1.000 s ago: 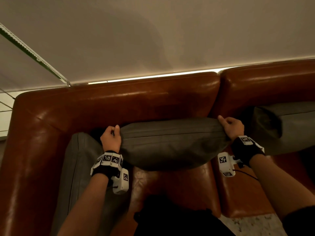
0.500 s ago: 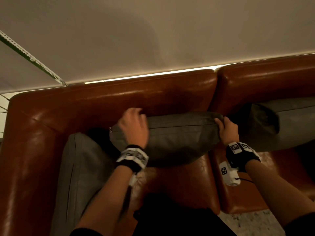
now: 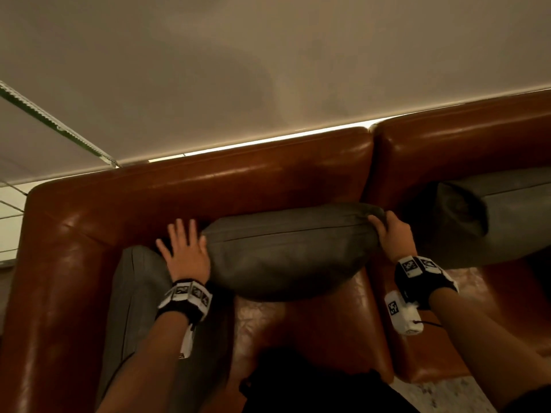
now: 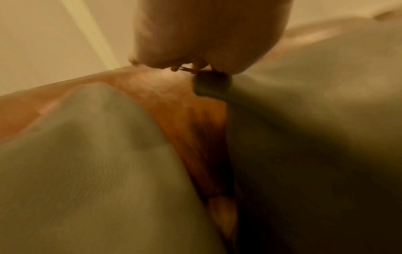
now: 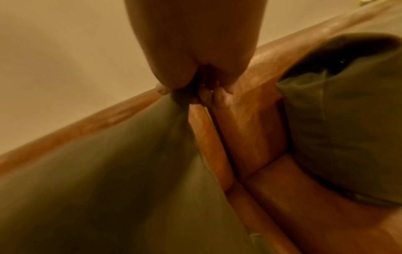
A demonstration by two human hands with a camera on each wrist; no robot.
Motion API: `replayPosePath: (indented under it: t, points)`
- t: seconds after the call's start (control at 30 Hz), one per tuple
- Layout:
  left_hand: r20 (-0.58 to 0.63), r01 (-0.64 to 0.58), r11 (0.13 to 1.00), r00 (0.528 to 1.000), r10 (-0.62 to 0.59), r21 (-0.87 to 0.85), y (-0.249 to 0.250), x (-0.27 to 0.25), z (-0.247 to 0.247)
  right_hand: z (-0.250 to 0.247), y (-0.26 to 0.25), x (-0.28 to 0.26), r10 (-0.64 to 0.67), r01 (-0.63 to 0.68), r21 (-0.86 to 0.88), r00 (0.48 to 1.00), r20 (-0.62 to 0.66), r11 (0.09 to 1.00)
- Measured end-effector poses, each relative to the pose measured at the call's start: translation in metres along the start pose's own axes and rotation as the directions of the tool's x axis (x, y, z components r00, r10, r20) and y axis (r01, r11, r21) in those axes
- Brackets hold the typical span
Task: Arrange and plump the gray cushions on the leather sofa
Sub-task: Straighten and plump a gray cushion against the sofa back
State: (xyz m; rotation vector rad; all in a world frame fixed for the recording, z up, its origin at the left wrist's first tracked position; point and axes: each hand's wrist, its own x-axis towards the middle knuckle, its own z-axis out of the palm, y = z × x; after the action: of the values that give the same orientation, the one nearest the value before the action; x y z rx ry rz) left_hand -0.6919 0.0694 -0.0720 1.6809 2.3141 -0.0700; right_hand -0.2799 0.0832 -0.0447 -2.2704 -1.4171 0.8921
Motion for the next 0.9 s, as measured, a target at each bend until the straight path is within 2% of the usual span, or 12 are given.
replayPosePath:
  t: [0.07,0.1,0.17,0.23,0.4,0.57,0.63,0.7,0.77,0.83,0.9]
  points:
    - [0.011,0.215,0.956,0.976,-0.217,-0.199,-0.001,-0.003,-0.019,-0.006,0.004,0.001,0.037,-0.036,0.066,0.999,-0.008,0.997]
    - [0.062,0.283,0.912,0.959,-0.278,-0.297,0.002,-0.005,-0.025,-0.008,0.008,0.001,0.067,-0.065,0.096,0.998,-0.013,0.993]
    - [0.207,0.364,0.819,0.931,-0.302,-0.442,0.010,-0.013,-0.028,-0.011,0.016,-0.001,0.145,-0.144,0.148,0.989,0.002,0.978]
    - [0.224,0.377,0.770,0.926,-0.303,-0.515,0.015,-0.022,-0.024,-0.010,0.025,-0.007,0.192,-0.189,0.190,0.981,0.004,0.964]
    - [0.112,0.313,0.776,0.947,-0.303,-0.548,0.018,-0.036,-0.025,-0.019,0.030,-0.014,0.149,-0.133,0.206,0.987,-0.064,0.970]
    - [0.080,0.348,0.757,0.926,-0.368,-0.552,0.027,-0.051,-0.025,-0.019,0.030,-0.013,0.115,-0.103,0.203,0.992,-0.052,0.974]
    - [0.144,0.422,0.752,0.901,-0.409,-0.507,0.032,-0.050,-0.026,-0.019,0.029,-0.014,0.118,-0.112,0.165,0.992,-0.032,0.980]
    - [0.273,0.507,0.736,0.862,-0.428,-0.448,0.036,-0.045,-0.032,-0.022,0.025,-0.004,0.127,-0.128,0.144,0.992,0.017,0.981]
    - [0.377,0.576,0.662,0.817,-0.437,-0.480,0.037,-0.033,-0.038,-0.025,0.014,0.012,0.167,-0.185,0.237,0.981,0.094,0.954]
    - [0.385,0.627,0.582,0.778,-0.496,-0.518,0.039,-0.025,-0.042,-0.025,0.003,0.027,0.180,-0.205,0.264,0.977,0.115,0.942]
    - [0.310,0.646,0.575,0.755,-0.578,-0.502,0.039,-0.025,-0.046,-0.024,-0.004,0.035,0.148,-0.161,0.195,0.986,0.079,0.967]
